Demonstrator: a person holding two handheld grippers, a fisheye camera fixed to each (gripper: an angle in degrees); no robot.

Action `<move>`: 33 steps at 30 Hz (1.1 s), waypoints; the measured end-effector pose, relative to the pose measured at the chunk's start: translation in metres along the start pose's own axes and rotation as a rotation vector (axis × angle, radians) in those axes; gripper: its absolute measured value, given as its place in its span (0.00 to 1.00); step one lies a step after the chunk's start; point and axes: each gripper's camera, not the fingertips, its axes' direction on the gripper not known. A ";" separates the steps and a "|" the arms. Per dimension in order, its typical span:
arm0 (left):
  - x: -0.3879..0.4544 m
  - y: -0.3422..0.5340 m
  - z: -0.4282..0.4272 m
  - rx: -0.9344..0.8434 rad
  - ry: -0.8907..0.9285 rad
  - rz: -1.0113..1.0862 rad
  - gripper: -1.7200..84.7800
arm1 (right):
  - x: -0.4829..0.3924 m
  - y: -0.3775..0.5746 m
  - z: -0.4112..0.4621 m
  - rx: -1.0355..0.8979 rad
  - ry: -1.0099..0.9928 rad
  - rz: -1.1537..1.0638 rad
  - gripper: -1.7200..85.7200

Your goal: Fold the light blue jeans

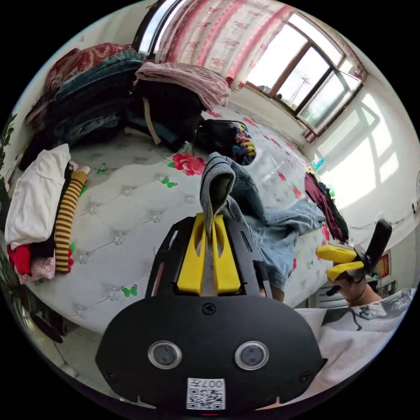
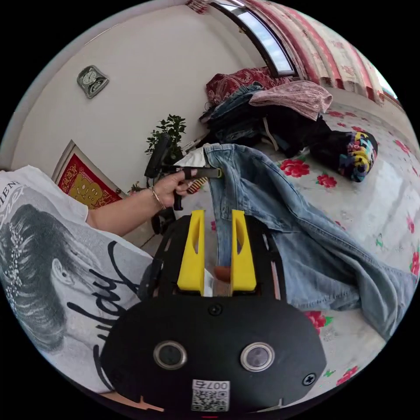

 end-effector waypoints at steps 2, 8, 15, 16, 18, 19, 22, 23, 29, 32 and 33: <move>-0.045 -0.019 -0.027 0.099 -0.054 -0.236 0.03 | 0.036 0.039 -0.024 0.008 0.131 0.151 0.08; -0.014 -0.011 -0.040 0.126 -0.208 -0.111 0.10 | 0.114 0.156 -0.099 0.088 0.354 0.619 0.10; 0.163 0.038 0.097 -0.382 0.050 0.424 0.18 | 0.164 0.183 -0.151 0.144 0.510 0.807 0.11; 0.195 0.044 0.116 -0.425 -0.027 0.528 0.19 | 0.173 0.177 -0.156 0.152 0.519 0.819 0.11; 0.230 0.052 0.150 -0.512 -0.213 0.677 0.17 | 0.183 0.166 -0.160 0.173 0.529 0.825 0.11; 0.242 0.061 0.173 -0.571 -0.339 0.792 0.14 | 0.189 0.159 -0.159 0.171 0.531 0.827 0.11; 0.244 0.060 0.171 -0.558 -0.323 0.885 0.09 | 0.199 0.141 -0.152 0.138 0.524 0.822 0.11; 0.235 0.057 0.164 -0.607 -0.287 0.855 0.08 | 0.200 0.135 -0.151 0.127 0.528 0.813 0.11; 0.125 0.075 0.101 -0.888 -0.318 0.676 0.08 | 0.195 0.122 -0.171 0.119 0.623 0.752 0.11; 0.075 0.069 0.065 -0.880 -0.382 0.413 0.09 | 0.209 0.116 -0.165 0.059 0.641 0.742 0.11; 0.071 0.066 0.056 -0.851 -0.388 0.372 0.09 | 0.213 0.113 -0.162 0.045 0.621 0.743 0.11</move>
